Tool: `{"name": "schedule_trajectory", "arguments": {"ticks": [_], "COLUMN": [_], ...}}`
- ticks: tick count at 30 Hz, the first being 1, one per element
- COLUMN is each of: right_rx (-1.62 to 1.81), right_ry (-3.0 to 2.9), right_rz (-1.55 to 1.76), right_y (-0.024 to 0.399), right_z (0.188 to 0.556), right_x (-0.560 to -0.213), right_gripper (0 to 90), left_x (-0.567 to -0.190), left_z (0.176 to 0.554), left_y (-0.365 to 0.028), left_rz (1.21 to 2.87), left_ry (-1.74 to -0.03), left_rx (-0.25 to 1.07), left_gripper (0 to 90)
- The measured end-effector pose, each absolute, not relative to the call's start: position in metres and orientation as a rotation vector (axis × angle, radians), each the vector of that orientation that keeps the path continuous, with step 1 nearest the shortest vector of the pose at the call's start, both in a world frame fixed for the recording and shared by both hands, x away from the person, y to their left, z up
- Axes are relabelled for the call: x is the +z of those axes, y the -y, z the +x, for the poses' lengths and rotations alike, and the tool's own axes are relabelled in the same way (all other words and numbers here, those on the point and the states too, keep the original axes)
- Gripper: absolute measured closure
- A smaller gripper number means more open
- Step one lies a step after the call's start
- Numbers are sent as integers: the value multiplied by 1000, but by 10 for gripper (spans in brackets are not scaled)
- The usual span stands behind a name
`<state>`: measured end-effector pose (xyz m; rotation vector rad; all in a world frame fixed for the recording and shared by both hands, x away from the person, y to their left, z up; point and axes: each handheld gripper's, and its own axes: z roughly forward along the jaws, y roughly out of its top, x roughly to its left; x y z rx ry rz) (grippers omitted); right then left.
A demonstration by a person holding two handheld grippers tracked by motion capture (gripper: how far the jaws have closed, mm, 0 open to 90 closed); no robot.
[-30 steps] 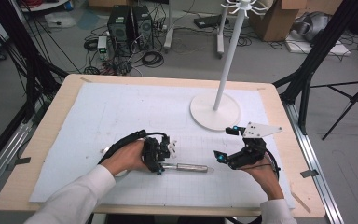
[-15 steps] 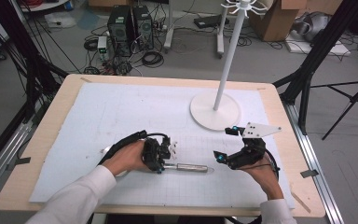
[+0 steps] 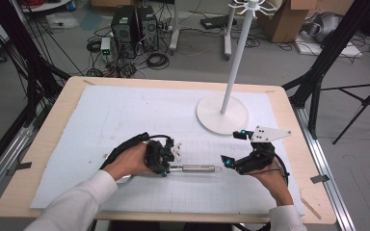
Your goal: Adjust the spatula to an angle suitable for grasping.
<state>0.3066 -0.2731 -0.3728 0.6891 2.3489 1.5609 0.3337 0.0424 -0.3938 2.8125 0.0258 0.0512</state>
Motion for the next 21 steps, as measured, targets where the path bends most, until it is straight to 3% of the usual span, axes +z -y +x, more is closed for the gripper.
{"name": "schedule_trajectory", "arguments": {"ticks": [21], "right_rx": [1585], "right_ry": [-2328], "right_rz": [666], "right_y": [274], "right_z": [306], "right_x": [-371], "right_gripper": [3], "left_x": [-369], "left_z": [339], "left_y": [-64], "left_rz": [2697], "left_ry": [-170], "left_rx": [98], "left_gripper": [745]}}
